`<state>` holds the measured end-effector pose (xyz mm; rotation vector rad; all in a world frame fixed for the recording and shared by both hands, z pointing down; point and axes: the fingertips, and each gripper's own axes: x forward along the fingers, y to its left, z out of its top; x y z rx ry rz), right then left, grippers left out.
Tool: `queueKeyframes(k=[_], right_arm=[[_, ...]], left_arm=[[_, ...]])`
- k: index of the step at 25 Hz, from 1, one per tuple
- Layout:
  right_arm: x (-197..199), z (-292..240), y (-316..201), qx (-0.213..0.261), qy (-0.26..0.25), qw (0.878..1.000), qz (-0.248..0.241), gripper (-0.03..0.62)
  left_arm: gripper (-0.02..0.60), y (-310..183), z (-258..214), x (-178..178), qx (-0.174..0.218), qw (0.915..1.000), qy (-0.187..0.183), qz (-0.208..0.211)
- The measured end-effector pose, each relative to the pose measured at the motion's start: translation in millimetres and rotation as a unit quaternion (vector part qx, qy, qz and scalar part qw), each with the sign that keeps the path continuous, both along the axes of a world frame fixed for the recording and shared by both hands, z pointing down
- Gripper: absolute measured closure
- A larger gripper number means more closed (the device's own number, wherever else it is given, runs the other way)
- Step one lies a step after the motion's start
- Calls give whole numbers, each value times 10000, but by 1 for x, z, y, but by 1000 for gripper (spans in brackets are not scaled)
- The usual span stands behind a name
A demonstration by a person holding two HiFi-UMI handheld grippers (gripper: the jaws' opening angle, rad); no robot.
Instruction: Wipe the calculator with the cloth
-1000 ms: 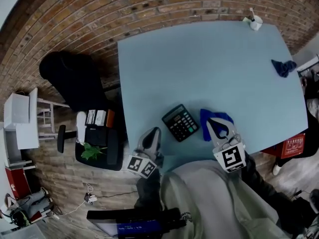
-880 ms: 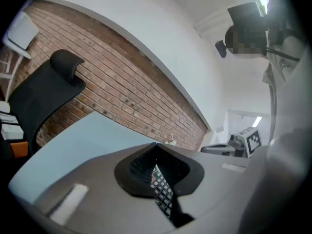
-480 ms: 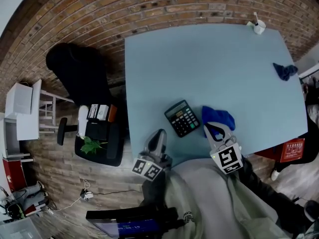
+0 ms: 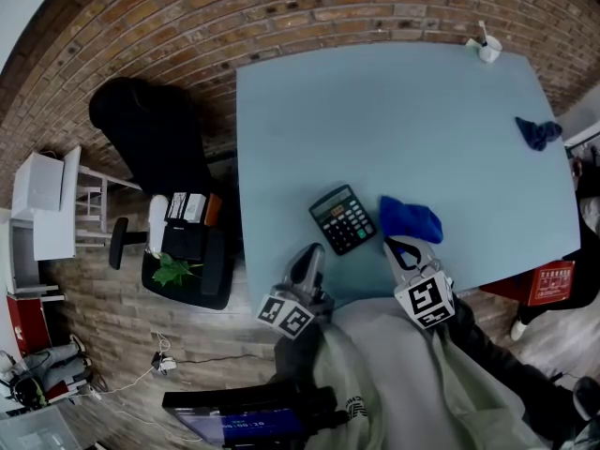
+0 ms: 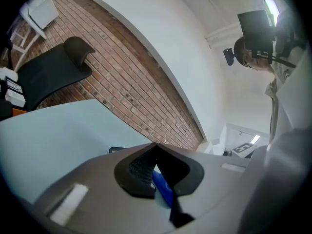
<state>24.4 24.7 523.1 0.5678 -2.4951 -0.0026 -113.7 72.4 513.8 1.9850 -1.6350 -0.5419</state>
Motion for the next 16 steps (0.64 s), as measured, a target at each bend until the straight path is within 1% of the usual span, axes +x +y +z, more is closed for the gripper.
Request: queueKeyframes(k=[5,16], right_arm=[[-1,5,-6,-23,44,10000,-66,592],[-8,16,-6,-202,99,9995,-237,592]], left_arm=[[580,-3,5,-3,-56,9997,186,-128],[580,-8,13,-7,-195,9991,307,-209]])
